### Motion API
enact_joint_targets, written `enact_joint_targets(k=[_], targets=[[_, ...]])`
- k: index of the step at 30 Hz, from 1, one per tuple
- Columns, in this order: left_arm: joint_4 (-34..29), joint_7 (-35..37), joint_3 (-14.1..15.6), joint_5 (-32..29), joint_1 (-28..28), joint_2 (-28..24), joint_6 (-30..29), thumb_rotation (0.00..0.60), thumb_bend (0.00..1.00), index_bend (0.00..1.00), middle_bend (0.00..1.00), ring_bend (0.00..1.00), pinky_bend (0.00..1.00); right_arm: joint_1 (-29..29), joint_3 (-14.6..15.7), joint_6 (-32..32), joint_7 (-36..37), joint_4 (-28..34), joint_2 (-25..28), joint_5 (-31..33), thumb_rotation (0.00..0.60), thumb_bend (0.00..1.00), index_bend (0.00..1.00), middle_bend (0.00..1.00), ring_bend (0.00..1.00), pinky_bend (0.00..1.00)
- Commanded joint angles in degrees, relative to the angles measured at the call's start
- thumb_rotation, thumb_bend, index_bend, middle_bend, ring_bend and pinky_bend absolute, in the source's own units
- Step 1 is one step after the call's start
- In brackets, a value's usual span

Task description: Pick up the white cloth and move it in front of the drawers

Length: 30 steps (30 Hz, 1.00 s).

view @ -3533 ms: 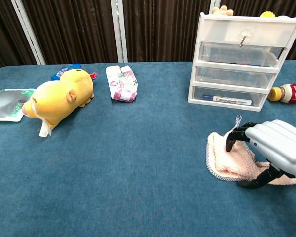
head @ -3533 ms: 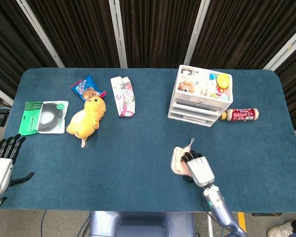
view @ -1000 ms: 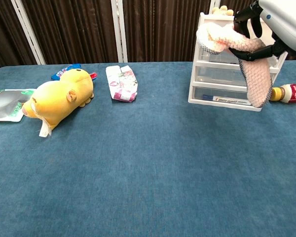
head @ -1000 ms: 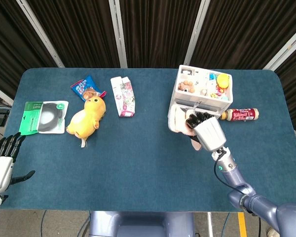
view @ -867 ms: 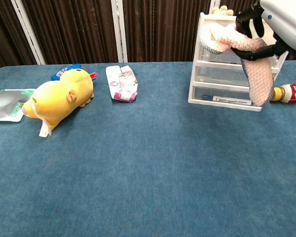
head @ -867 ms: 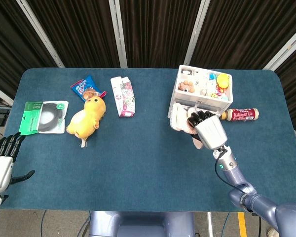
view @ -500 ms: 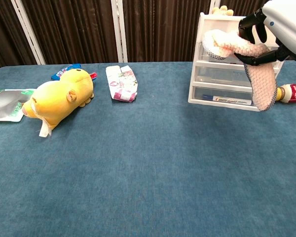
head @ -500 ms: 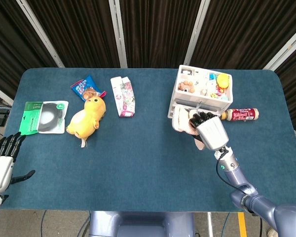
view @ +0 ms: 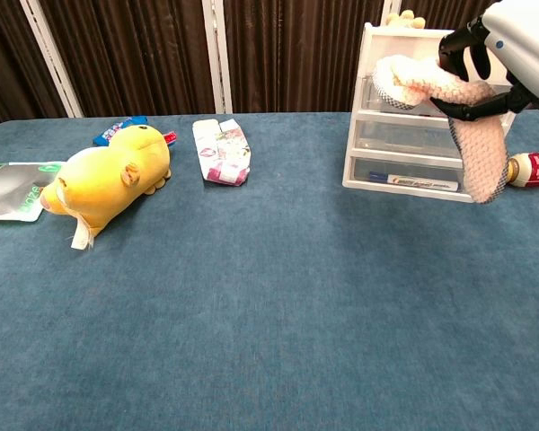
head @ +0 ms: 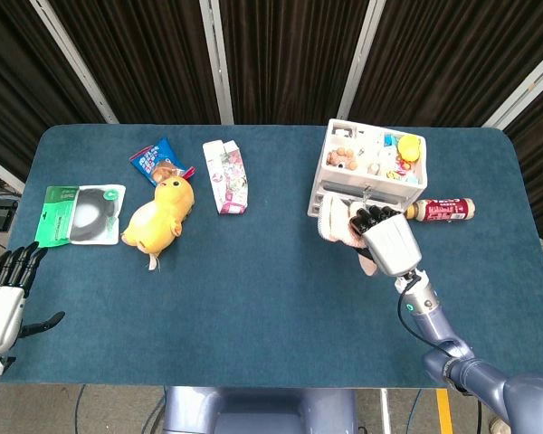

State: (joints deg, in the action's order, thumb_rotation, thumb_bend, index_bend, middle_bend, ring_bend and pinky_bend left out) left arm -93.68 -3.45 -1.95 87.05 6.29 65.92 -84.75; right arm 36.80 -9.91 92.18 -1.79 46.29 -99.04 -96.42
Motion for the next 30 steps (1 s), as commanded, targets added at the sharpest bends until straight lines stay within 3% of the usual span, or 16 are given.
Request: enact_joint_targets(k=[1,18,30], targets=[[-0.03,0.00,0.02,0.01,0.00,0.01,0.02,0.600,0.01,0.00,0.00,0.00,0.00,0.05,0.06,-0.12,-0.04,-0.04,-0.11,0.17,0.600,0.37,0.71,0.67,0.67,0.89],[0.05,0.20,-0.05,-0.24,0.10,-0.04,0.22,0.600,0.01,0.00,0.00,0.00,0.00,0.09,0.98,-0.24,0.69,-1.58,-1.93,0.70,0.600,0.37,0.71,0.67,0.67,0.89],[0.08,0.26,-0.02,-0.14,0.07,-0.03,0.11,0.600,0.02,0.00,0.00,0.00,0.00,0.38,-0.49,0.94,0.28,-1.43,-1.92,2.00,0.600,0.37,0.71,0.67,0.67,0.89]])
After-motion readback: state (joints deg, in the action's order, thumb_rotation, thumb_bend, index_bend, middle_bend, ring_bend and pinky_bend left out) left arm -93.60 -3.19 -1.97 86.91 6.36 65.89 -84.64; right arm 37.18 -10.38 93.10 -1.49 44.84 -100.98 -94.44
